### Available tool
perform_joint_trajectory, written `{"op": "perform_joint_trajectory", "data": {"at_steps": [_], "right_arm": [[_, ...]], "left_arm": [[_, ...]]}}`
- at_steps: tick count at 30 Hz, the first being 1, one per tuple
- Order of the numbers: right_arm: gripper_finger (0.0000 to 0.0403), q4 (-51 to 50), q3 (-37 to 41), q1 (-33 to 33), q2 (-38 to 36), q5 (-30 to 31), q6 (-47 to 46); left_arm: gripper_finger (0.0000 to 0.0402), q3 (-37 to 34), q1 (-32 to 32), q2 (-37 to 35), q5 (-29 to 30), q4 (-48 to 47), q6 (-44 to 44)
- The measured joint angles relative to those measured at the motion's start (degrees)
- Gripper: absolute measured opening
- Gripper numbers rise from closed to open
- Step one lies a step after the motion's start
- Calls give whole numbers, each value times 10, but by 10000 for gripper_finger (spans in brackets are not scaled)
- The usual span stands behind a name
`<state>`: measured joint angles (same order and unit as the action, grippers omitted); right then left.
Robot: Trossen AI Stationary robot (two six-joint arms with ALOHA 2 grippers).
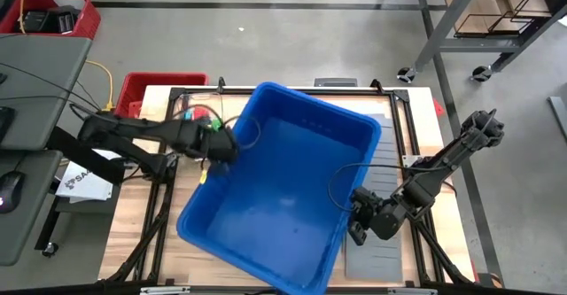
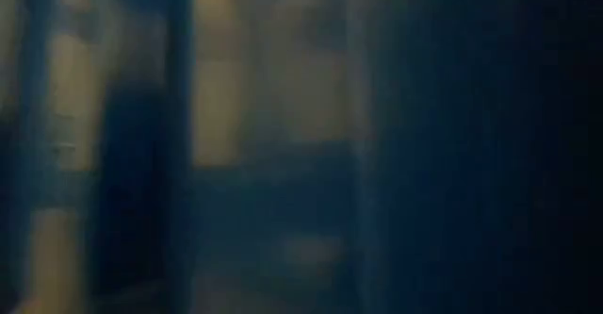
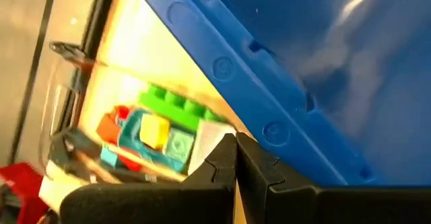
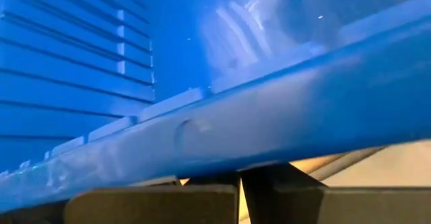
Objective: Sort blocks
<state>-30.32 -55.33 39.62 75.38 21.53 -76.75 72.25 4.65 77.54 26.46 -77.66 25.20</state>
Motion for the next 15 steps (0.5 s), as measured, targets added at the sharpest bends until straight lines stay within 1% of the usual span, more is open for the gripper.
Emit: {"op": "perform_joint_trajectory", "data": {"at_steps": [3, 6, 8, 12, 15], "right_arm": [[0, 18, 0, -2, 7, 5, 1], [0, 38, -1, -4, 15, 6, 3], [0, 47, -1, -5, 15, 8, 10], [0, 54, -2, -5, 2, 4, 22], [0, 51, -2, -5, -10, -20, 39]], "left_arm": [[0, 0, -45, 0, 12, 41, -46], [0, 1, -87, 0, 30, 102, -89], [0, 12, -113, 1, 31, 115, -117], [0, 71, -148, -1, 26, 104, -149], [0, 130, -161, -4, 39, 99, -182]]}}
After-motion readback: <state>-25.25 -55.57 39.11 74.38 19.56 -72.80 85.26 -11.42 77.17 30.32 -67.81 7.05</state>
